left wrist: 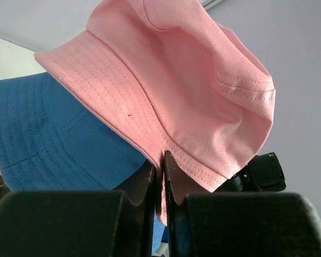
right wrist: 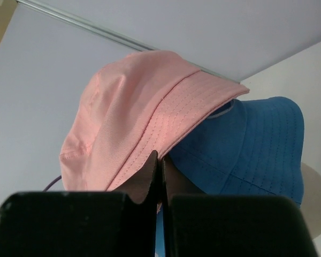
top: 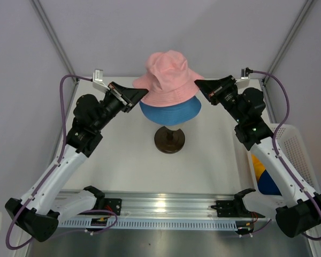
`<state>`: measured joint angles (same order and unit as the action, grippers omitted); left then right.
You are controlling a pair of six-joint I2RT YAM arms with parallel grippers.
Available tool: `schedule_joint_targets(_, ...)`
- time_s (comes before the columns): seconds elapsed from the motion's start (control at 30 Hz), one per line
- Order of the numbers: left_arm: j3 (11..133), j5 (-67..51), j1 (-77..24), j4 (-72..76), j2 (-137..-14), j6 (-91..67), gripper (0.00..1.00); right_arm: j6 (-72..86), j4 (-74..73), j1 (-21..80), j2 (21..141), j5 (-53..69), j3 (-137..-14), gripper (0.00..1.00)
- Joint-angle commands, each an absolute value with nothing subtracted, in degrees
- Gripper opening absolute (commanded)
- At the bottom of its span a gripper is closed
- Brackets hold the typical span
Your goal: Stack the hats
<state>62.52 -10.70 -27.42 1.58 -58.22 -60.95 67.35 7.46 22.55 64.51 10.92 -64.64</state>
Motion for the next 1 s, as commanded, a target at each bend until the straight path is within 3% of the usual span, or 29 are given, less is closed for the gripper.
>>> schedule_joint_targets(0.0, 62.32, -11.52, -28.12, 0.44, -55.9, -58.54, 0.12, 60.83, 8.35, 23.38, 60.04, 9.15, -65.66, 0.0)
schedule_joint_targets(0.53, 55.72, -9.76, -28.12, -2.55, -55.89, -58.54, 0.11, 58.18, 6.07, 23.2, 53.44, 6.86, -53.36, 0.0)
schedule_joint_targets(0.97, 51.77, -4.75, -28.12, -8.79, -54.58, -60.12, 0.09, 55.9, 0.35, 23.12, 54.58, 5.71, -51.5, 0.0)
